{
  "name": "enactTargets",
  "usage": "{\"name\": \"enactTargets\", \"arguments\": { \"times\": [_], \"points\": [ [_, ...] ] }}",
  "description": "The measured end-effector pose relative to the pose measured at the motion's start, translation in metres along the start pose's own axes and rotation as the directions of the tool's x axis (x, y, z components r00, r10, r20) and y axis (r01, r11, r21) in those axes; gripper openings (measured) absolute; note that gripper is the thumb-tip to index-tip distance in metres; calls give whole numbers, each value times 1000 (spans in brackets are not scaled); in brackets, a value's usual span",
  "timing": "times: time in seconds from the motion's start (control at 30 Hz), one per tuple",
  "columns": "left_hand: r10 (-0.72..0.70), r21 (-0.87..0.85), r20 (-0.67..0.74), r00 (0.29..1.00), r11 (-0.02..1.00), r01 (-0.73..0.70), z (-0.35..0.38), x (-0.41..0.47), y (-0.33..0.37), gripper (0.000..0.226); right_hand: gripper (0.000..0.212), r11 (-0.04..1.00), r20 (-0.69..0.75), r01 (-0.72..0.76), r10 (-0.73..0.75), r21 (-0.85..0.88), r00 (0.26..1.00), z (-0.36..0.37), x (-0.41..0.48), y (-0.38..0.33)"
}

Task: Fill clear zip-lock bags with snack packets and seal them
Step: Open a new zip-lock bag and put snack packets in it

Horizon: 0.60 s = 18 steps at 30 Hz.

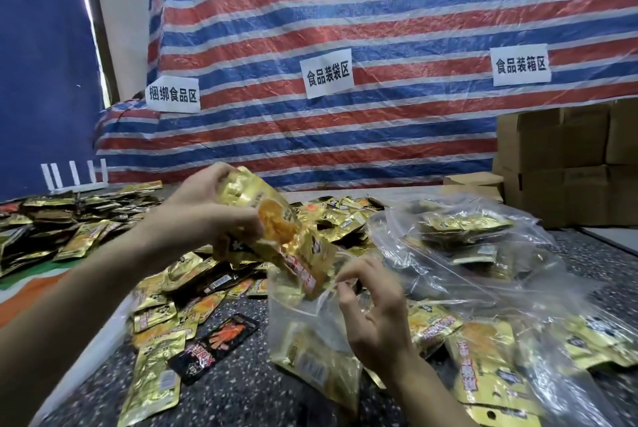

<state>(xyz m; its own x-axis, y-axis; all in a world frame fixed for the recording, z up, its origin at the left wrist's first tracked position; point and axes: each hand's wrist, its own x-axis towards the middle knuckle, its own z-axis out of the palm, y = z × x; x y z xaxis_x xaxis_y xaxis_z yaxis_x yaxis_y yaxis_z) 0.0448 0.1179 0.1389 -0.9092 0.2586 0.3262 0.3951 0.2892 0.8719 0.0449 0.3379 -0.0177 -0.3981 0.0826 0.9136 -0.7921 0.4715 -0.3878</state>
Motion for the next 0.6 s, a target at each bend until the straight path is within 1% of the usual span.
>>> {"name": "enactTargets", "arguments": {
  "times": [0.03,0.13,0.23,0.3,0.4,0.43,0.5,0.6],
  "points": [
    [-10,70,16,1000,998,9,6,-2,3,59,16,1000,-8,10,-10,6,1000,0,0,-1],
    [-35,201,42,998,979,25,27,-6,5,58,14,999,-14,36,-36,10,999,-1,0,-3],
    [-22,349,48,999,937,4,49,-4,1,56,12,996,-14,86,-86,-11,996,-2,1,-4],
    [-16,484,83,996,875,-26,62,1,-4,51,12,992,-20,125,-125,-18,992,-3,2,-5],
    [-38,638,196,980,764,-99,77,5,-13,39,12,988,-60,147,-150,-46,987,-4,3,-5],
    [-58,665,232,971,738,-115,80,5,-17,40,12,987,-78,150,-155,-58,985,-6,4,-6],
    [-71,675,266,961,726,-134,81,2,-21,56,11,983,-110,166,-174,-75,979,-10,6,-5],
    [-98,531,272,957,845,-65,68,-6,-19,73,11,982,-127,176,-184,-76,975,-11,8,-6]
  ]
}}
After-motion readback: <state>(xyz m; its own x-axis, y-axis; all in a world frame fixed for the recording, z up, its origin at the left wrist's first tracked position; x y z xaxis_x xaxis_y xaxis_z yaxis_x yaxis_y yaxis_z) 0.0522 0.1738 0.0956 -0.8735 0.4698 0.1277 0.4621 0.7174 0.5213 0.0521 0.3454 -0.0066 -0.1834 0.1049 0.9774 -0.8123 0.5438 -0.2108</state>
